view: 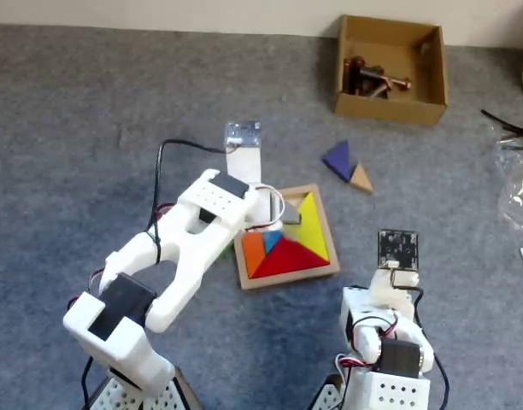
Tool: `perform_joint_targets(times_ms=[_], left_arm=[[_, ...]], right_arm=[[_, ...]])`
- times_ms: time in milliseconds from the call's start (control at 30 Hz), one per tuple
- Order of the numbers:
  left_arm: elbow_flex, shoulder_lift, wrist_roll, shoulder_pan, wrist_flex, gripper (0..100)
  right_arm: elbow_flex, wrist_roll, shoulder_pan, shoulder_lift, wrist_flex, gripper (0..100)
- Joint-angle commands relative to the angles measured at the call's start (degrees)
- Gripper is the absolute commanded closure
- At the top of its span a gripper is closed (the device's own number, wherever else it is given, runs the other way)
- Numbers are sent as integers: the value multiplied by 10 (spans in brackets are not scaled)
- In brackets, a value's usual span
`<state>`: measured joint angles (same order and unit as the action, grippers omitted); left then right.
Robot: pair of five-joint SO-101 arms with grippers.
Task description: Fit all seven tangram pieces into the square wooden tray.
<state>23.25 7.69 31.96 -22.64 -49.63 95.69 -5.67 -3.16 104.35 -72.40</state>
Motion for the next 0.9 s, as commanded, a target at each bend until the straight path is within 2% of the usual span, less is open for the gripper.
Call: perform_joint_targets(times_ms=[0, 133, 367, 633, 867], left_arm=[[-40, -10, -23, 19, -2, 659], [-45, -9, -25, 45, 2, 776], [-41, -4, -110, 47, 50, 996], [-38, -3, -115, 43, 101, 976], [-36, -2, -116, -17, 101, 976]], right_arm=[[65, 6, 9, 8, 9, 994], [65, 6, 9, 8, 9, 994], [65, 6, 9, 8, 9, 994], [65, 6, 9, 8, 9, 994], [65, 6, 9, 8, 9, 994]])
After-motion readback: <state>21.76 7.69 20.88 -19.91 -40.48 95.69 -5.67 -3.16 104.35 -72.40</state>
